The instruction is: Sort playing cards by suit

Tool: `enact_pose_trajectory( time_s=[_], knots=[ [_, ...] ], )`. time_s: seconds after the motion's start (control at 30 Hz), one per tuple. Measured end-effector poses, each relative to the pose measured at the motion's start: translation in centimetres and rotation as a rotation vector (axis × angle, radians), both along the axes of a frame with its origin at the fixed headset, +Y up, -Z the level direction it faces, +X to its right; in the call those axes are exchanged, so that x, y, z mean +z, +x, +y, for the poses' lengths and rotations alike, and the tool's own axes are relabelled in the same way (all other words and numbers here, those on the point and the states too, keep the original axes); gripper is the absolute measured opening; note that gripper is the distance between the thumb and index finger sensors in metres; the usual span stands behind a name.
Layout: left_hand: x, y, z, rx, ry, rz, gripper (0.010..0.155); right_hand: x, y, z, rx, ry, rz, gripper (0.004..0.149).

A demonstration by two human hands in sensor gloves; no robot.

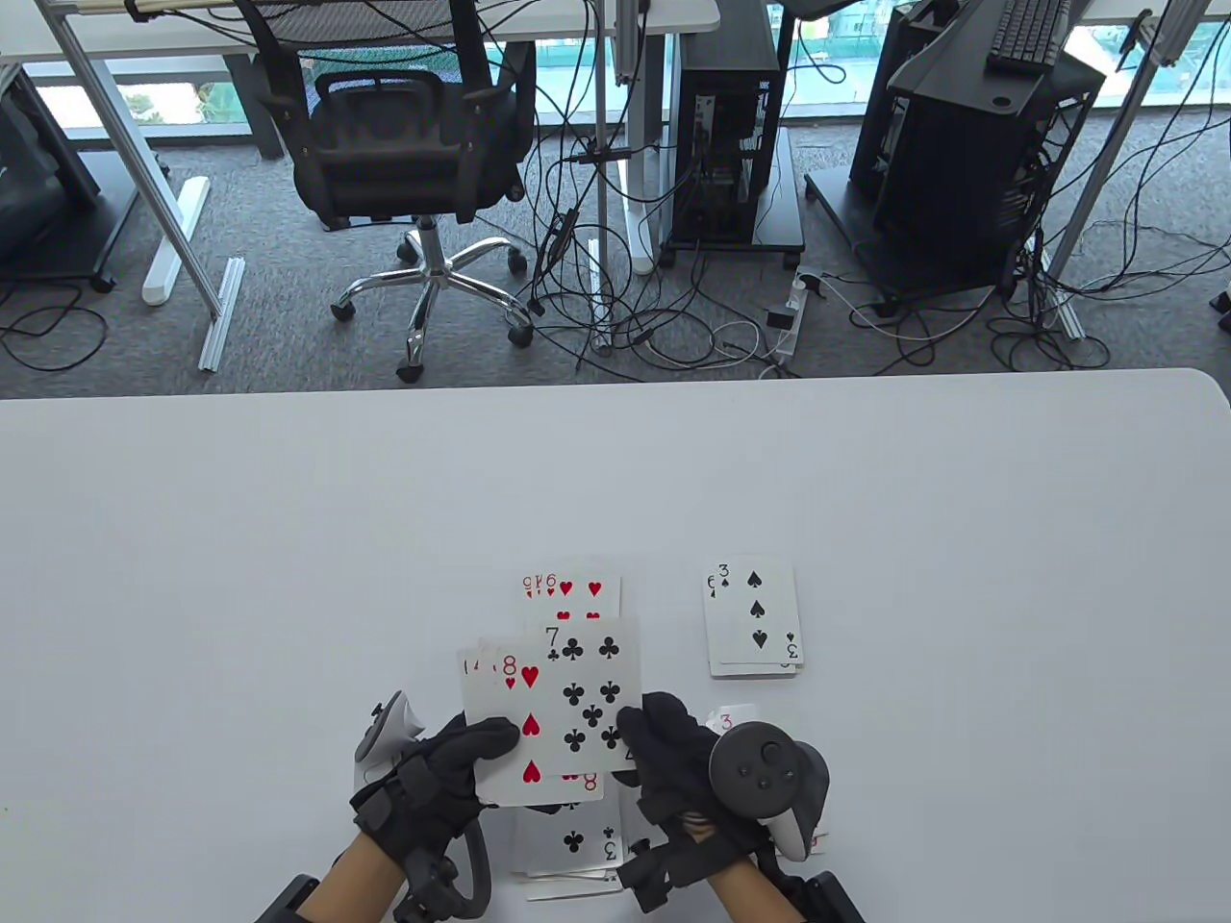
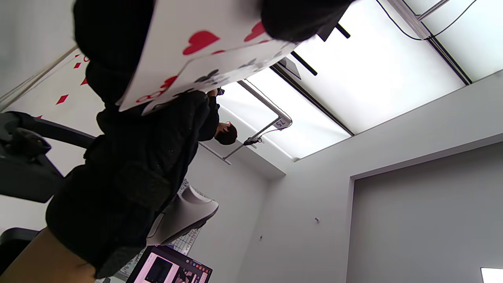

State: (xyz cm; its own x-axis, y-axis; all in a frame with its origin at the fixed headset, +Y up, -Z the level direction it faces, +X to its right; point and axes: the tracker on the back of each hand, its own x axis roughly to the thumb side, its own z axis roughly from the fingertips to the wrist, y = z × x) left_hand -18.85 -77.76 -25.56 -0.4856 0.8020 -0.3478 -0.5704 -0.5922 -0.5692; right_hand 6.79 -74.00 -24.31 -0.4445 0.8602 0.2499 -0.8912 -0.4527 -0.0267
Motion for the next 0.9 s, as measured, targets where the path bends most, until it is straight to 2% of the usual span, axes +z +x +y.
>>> enact_pose_trajectory(
  time_s=[0.2,0.33,0.4,0.6,0.73,0.9],
  knots=[
    [-0.3,-0.7,0.1,0.014,-0.002,0.038,0.054,-0.8,3.0,-0.4,-0.128,-0.041,-0.125,0.042],
    [-0.8,-1.6,0.3,0.032,0.005,0.079,0.054,-0.9,3.4,-0.9,-0.115,-0.069,-0.118,0.042],
    [-1.0,-2.2,0.5,0.032,0.01,0.104,0.054,-0.9,2.3,-1.1,-0.014,-0.126,-0.023,0.044],
    [-1.3,-3.2,0.5,0.037,0.013,0.154,0.054,0.5,-2.9,-2.3,0.359,-0.166,0.19,0.055],
    [-1.3,-3.1,0.4,0.034,0.008,0.149,0.055,1.1,-4.6,-2.6,0.62,-0.148,0.23,0.06],
    [-1.3,-3.0,0.2,0.031,-0.003,0.14,0.054,1.5,-5.6,-2.8,0.793,-0.127,0.255,0.062]
  ],
)
